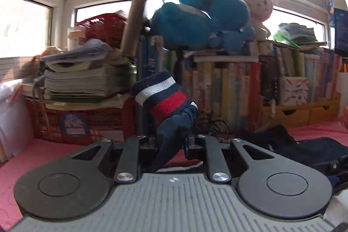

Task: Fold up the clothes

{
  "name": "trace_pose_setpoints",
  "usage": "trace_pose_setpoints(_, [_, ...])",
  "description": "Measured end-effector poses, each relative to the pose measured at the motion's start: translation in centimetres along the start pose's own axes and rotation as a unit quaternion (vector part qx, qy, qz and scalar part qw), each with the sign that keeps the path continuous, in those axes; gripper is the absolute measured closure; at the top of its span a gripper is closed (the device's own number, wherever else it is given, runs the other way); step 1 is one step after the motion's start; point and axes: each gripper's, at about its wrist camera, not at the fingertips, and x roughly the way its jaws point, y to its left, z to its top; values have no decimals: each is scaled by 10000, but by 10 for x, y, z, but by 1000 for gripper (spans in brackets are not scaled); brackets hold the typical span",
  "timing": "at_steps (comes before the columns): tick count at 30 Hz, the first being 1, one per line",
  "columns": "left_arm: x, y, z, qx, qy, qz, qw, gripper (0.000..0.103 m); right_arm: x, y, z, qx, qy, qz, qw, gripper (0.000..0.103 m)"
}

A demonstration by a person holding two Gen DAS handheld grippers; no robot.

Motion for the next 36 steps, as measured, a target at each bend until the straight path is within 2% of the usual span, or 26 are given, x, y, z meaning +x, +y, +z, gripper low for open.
trace_pose_setpoints(3, [11, -62, -24, 383, 672, -651, 9949, 70, -38, -18, 11, 88, -332, -296, 9990, 13])
trace_pose_setpoints(5, [14, -88, -38, 541, 1006, -975, 9887, 50, -54, -28, 16, 123, -441, -537, 9975, 10])
trace_pose_setpoints(6, [15, -102, -46, 620, 1172, -1137, 9846, 48, -61, -33, 15, 141, -460, -631, 9968, 9])
trace_pose_setpoints(9, [-13, -110, -54, 603, 1065, -1390, 9827, 44, -64, -44, 11, 166, -384, -817, 9958, 8])
trace_pose_setpoints(13, [-56, -90, -61, 477, 706, -958, 9917, 31, -50, -39, -1, -29, -194, -829, 9964, 7])
trace_pose_setpoints(16, [-73, -64, -71, 154, 814, -422, 9957, 30, -30, -18, -9, -383, -34, -686, 9969, 4])
trace_pose_setpoints(19, [-69, -36, -82, -257, 1221, 187, 9920, 30, -3, 9, -17, -761, 164, -610, 9951, 3])
trace_pose_setpoints(22, [-66, -16, -85, -714, 1457, 527, 9854, 30, 25, 36, -32, -1399, 189, -969, 9852, 3])
trace_pose_setpoints(23, [-65, -9, -86, -925, 1494, 590, 9827, 30, 30, 42, -35, -1563, 197, -1092, 9815, 12])
trace_pose_setpoints(24, [-65, -5, -87, -1047, 1531, 623, 9807, 30, 34, 47, -37, -1675, 225, -1181, 9785, 35])
trace_pose_setpoints(26, [-63, 2, -89, -1264, 1651, 678, 9758, 30, 43, 55, -41, -1897, 281, -1360, 9720, 61])
trace_pose_setpoints(27, [-61, 5, -91, -1367, 1738, 703, 9727, 30, 42, 57, -39, -1879, 304, -1314, 9729, 77])
trace_pose_setpoints(28, [-62, 7, -91, -1439, 1718, 709, 9720, 30, 38, 58, -35, -1829, 270, -1261, 9746, 86])
trace_pose_setpoints(30, [-64, 8, -92, -1503, 1687, 722, 9715, 30, 27, 61, -23, -1869, 14, -1295, 9738, 90])
trace_pose_setpoints(33, [-64, 8, -93, -1465, 1701, 748, 9716, 30, 7, 65, 1, -2075, -557, -1614, 9632, 91])
trace_pose_setpoints(36, [-64, 8, -93, -1443, 1703, 735, 9720, 28, -18, 56, 30, -1909, -1019, -1874, 9582, 91])
